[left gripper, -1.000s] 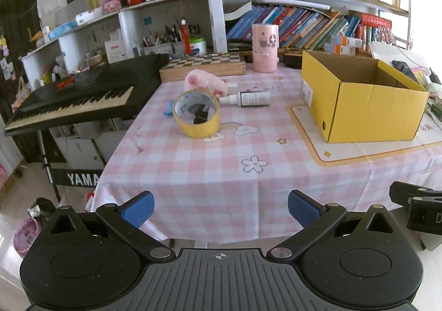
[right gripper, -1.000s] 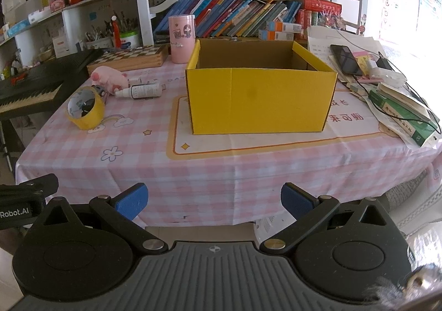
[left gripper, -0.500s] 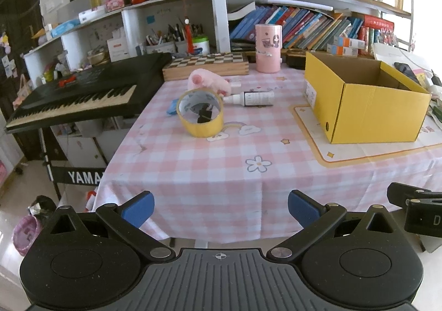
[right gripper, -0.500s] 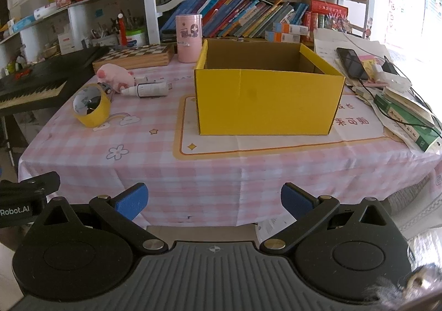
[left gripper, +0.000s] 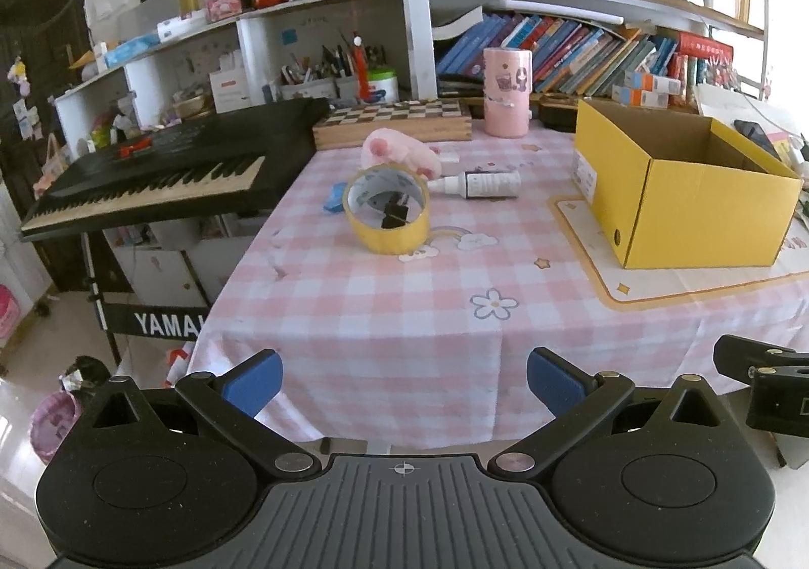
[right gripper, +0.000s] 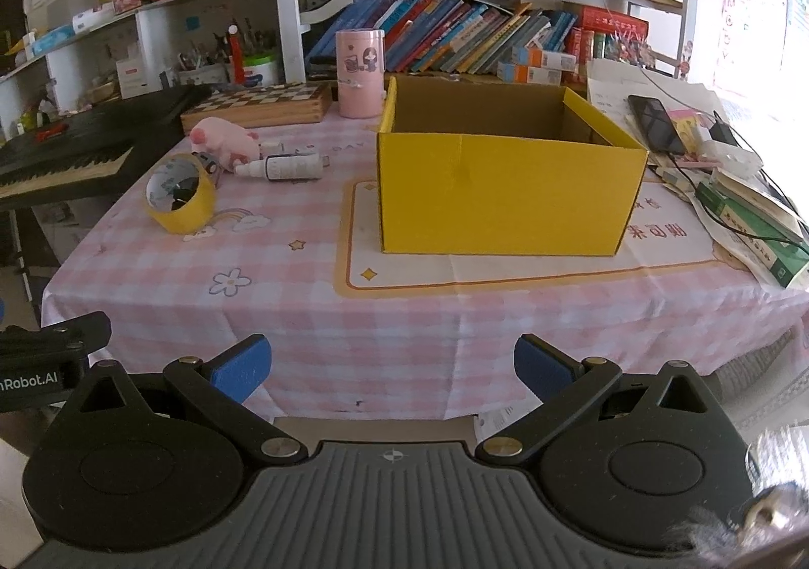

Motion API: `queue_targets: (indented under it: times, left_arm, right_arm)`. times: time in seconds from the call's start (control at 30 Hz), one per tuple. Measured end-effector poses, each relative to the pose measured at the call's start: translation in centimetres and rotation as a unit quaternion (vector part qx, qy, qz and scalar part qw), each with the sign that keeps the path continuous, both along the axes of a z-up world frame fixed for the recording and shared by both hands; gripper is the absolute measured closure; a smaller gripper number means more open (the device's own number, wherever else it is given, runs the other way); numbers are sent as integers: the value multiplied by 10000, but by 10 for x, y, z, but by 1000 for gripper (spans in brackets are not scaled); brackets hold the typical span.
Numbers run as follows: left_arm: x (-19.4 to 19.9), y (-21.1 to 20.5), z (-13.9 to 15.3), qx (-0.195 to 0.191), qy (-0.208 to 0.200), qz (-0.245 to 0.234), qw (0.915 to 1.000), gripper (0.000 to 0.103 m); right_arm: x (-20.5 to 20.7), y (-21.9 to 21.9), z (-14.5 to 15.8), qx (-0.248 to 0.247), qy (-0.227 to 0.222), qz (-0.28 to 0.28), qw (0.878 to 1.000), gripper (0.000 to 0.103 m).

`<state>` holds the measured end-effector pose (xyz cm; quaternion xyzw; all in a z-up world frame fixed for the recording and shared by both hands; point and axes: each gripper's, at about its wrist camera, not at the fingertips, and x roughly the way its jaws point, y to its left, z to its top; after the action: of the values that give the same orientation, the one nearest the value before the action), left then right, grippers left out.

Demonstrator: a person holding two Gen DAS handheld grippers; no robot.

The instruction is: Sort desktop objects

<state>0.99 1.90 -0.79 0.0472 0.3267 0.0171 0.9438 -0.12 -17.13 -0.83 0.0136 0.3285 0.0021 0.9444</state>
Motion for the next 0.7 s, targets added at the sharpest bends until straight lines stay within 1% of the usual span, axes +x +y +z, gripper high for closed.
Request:
queue_targets:
  times: [0.3,0.7]
  left_arm:
    - [0,14,1,-43,-12,103,9999,0]
    - [-4,28,3,-3,-65,195,9998,0]
  right_arm:
    - [3,15,2,-25,-33,147,9999,0]
    - [11,38,4,-71,-50,524,9986,0]
